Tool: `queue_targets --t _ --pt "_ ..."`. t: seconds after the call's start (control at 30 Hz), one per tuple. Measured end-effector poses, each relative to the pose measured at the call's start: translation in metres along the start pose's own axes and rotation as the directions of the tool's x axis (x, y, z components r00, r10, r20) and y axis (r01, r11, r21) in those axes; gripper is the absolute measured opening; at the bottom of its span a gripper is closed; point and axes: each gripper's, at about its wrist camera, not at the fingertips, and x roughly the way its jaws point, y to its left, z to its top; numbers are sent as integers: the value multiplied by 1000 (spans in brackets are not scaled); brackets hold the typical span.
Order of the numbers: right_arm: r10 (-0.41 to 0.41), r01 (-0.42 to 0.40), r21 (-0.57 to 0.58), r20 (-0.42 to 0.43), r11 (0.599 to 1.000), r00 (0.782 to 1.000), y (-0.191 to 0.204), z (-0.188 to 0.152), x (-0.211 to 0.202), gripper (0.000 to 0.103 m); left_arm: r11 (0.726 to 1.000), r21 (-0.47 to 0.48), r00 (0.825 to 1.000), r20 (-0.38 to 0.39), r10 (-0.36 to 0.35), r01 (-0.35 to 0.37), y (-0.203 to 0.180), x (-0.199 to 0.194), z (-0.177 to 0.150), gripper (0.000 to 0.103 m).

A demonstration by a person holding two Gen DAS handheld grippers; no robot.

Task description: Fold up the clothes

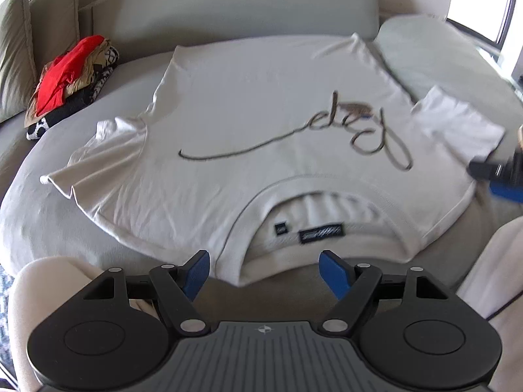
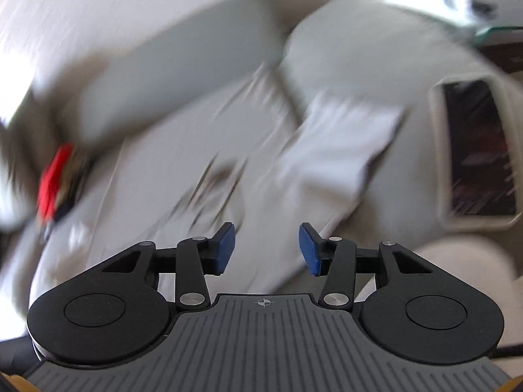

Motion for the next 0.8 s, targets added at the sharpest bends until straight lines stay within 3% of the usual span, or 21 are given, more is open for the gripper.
queue_targets --t 0.13,0.23,0.37,0.5,0.73,0.8 --pt "-88 73 139 103 988 991 -40 28 12 48 1000 1 999 27 -24 24 -4 -6 5 76" --pt "-117 93 195 115 976 986 -59 41 27 42 1000 16 1000 12 -22 22 -8 -2 5 76" --pt "-150 129 162 127 978 981 -63 50 47 34 1000 21 999 -27 -20 20 -11 6 4 76" --pt "-177 162 131 109 978 978 -67 50 61 34 999 31 999 -32 -16 17 -15 9 5 76" --pt "-158 148 113 92 983 983 -78 52 79 33 999 50 998 -59 -10 13 -21 17 3 76" --pt "-154 143 117 90 983 984 -80 54 83 25 998 55 998 -65 -10 14 -23 19 3 76"
